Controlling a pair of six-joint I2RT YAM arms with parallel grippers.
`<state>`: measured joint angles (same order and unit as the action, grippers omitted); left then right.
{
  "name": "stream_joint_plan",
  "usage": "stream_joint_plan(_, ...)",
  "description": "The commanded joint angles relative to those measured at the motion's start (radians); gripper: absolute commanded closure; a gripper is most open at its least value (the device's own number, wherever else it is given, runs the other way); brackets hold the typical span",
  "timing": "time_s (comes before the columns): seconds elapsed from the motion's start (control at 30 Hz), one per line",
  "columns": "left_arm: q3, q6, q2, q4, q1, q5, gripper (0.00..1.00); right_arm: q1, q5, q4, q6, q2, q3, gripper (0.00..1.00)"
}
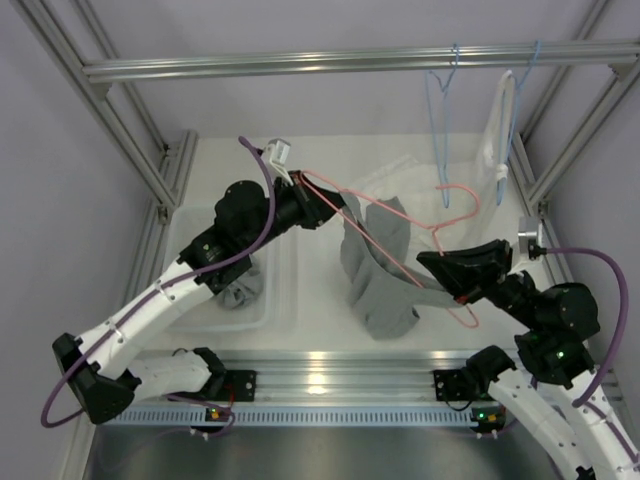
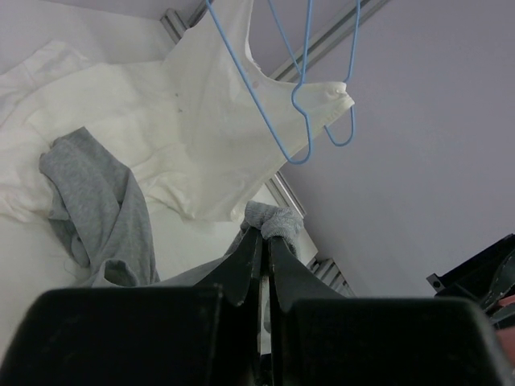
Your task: Remove the tank top from the hanger
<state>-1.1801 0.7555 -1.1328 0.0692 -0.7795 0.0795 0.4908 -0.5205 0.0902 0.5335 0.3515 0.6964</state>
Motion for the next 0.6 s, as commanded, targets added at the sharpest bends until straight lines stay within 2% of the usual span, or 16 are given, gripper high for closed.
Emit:
stream_joint_plan(0.0,-0.007,0.022,-0.011,0.029,-0.024,-0.024,1.0,0.009,0.068,0.256,0.04,-0.032,-0.026,1.0)
stream_joint_plan(0.17,-0.012,0.137,-0.019,0.012,-0.024,-0.05,1.0,0.009,0.068,0.336,0.052,-0.075,-0.087,1.0)
stream_joint_plan(0.33,0.028,0.234,0.039,-0.038,-0.024,-0.113,1.0,0.009,0.125,0.349,0.045,-0.152,-0.135,1.0)
stream_joint_plan(0.57,0.023,0.229,0.019,-0.058,-0.029,-0.044,1.0,0.009,0.192,0.356,0.046,-0.164,-0.117,1.0)
